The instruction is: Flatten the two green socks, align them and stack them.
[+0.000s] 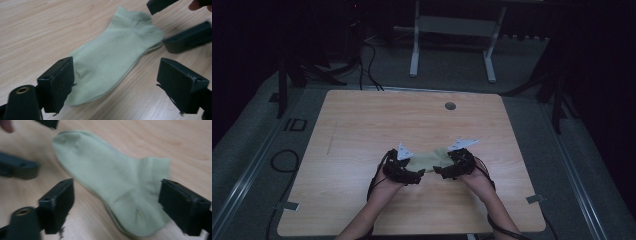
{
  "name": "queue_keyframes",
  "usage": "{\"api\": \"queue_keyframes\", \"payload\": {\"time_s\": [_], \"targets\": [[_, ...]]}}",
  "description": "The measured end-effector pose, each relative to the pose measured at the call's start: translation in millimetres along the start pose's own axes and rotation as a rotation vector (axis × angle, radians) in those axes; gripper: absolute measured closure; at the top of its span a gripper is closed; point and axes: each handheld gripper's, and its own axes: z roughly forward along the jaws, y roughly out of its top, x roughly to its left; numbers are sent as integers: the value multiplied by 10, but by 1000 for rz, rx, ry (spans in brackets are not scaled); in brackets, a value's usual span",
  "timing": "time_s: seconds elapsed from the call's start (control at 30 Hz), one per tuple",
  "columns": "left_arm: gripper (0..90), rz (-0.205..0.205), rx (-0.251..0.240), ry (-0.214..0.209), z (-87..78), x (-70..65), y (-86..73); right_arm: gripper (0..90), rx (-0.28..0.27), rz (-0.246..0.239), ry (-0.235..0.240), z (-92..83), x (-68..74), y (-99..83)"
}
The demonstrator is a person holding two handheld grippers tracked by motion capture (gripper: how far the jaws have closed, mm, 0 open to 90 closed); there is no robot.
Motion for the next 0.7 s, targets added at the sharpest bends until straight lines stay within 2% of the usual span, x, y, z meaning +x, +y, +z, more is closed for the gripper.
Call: {"api": "queue_keyframes", "payload": {"time_s": [0.1,0.27,0.33,0.4,0.53,0.63,0.7], "targets": [[129,11,-6,-9,-29,-9,-8,132,-16,14,5,-26,-4,9],[63,7,-15,-14,-28,-1,-58,132,-31,8,-30,-51,-4,0],[18,23,13,-9,-13,-4,-80,132,-35,1,-33,-56,4,-13],[18,13,13,-31,-6,0,-109,134,-32,-3,-34,-59,9,-36],[18,25,3,-46,-28,4,-167,134,-24,-13,-47,-62,3,-85],[18,54,24,-29,-53,9,-208,134,-19,-15,-53,-101,-31,-166],[17,43,22,-25,-81,30,-237,135,-18,-15,-60,-139,-49,-212]]}}
